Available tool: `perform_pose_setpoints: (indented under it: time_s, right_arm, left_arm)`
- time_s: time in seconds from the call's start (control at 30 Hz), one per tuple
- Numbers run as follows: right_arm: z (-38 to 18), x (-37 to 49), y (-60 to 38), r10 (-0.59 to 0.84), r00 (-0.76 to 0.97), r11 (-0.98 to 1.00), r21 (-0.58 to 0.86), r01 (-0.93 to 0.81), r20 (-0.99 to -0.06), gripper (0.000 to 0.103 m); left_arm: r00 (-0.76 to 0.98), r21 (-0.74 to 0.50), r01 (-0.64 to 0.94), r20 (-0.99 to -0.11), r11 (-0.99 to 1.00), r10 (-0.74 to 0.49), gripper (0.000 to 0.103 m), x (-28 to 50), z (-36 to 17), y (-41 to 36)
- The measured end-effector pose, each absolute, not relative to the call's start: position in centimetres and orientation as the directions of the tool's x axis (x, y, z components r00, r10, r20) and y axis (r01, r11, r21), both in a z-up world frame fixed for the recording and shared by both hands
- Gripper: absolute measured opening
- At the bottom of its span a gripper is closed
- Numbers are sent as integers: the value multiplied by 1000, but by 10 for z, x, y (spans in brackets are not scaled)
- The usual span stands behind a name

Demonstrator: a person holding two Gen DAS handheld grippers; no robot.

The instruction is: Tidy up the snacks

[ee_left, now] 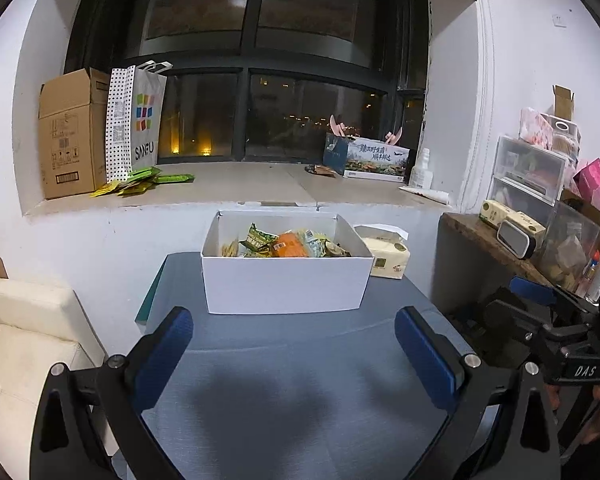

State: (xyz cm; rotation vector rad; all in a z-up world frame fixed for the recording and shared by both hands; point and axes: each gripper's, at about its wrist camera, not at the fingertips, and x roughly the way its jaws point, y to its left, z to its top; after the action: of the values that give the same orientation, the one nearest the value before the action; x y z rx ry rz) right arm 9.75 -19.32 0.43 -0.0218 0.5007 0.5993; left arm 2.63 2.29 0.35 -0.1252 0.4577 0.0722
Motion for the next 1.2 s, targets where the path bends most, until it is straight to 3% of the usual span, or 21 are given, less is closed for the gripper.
perform_pose_setpoints:
  time_s: [1.2]
  right_arm:
    - [1,94,-186,532,703,823,94,-560,-473,103]
  left_arm:
    - [881,-84,-92,-471,992,42,103,32,0,23]
